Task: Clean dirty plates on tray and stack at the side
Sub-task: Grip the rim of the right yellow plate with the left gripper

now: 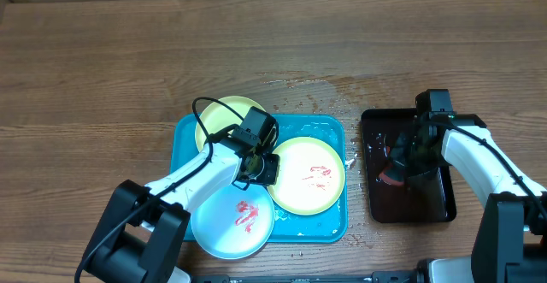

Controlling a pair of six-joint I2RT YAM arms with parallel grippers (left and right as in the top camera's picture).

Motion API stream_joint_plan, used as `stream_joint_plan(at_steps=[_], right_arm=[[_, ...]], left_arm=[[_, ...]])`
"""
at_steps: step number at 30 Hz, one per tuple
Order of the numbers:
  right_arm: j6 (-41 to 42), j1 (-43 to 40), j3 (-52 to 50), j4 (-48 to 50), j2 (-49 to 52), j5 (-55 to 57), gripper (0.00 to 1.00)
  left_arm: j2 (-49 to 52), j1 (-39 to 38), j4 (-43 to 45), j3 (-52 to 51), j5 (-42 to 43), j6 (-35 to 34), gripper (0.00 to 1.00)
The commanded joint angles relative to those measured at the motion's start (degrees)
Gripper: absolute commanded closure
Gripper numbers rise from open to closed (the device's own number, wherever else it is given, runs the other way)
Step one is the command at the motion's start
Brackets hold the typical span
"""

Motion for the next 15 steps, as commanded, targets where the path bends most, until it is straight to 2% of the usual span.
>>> stream_joint_plan(at_steps=[1,5,7,13,15], right_arm=[[-0.2,0.0,-0.1,0.0,-1.1,-0.4,0.96],[-1.9,0.0,-0.1,2.7,-1.1,2.4,0.96],[-4.8,0.0,0.0,4.1,-1.1,-1.3,0.96],[-5.3,0.0,4.8,-0.8,-4.1,-2.4,0.96],[-3.0,0.0,6.6,-3.5,-4.9,-1.1,0.96]], left_arm=[[2.6,0.2,-0.4,-0.5,0.8,-1.5,0.96],[2.6,0.2,0.3,-0.4,0.8,-1.6,0.96],[2.6,0.2,0.4,-0.4,0.7,-1.5,0.96],[2.6,0.2,0.3,-0.4,0.6,-1.5,0.96],[2.6,0.2,0.3,-0.4,0.6,-1.5,0.96]])
